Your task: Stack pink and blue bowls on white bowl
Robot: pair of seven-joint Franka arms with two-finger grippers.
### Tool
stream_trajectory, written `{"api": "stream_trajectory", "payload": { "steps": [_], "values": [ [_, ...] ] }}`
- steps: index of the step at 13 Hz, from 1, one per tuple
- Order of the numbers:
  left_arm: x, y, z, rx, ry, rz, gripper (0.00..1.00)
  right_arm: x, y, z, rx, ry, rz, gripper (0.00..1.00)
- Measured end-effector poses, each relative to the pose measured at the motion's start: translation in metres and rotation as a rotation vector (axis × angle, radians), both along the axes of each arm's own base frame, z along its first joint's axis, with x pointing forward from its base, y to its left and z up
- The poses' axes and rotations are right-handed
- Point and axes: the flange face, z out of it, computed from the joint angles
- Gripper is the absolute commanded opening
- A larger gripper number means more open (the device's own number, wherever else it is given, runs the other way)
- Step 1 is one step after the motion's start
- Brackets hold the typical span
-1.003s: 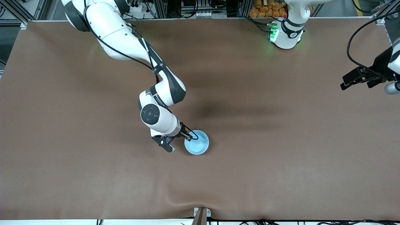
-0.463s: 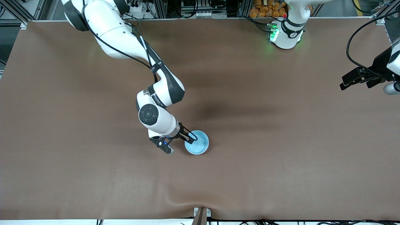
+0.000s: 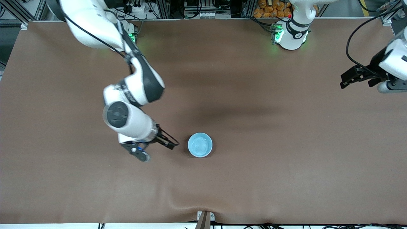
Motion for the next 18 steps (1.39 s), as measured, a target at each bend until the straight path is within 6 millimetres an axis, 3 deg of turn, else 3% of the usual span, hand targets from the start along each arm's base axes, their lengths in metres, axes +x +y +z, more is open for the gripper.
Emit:
{"api": "stream_trajectory", "payload": {
  "steps": [3,7,9,14,16,18],
  "values": [
    [-0.007,-0.002,0.011,0.004,-0.019,-0.003,1.00,0.004,-0.059,0.067,-0.001,-0.025,0.019,1.00],
    [-0.011,0.005,0.017,-0.020,-0.028,0.016,1.00,-0.007,-0.152,0.127,-0.031,-0.006,0.211,1.00],
    [-0.011,0.006,0.016,-0.021,-0.026,0.018,1.00,-0.015,-0.189,0.163,-0.037,-0.043,0.250,1.00],
    [-0.011,0.006,0.014,-0.022,-0.022,0.018,1.00,-0.061,-0.226,0.227,-0.108,-0.045,0.394,1.00],
    [-0.011,0.006,0.013,-0.021,-0.021,0.017,1.00,-0.081,-0.249,0.242,-0.132,-0.052,0.448,1.00],
    [-0.011,0.006,0.012,-0.021,-0.019,0.017,1.00,-0.101,-0.264,0.243,-0.147,-0.052,0.447,1.00]
  ]
}}
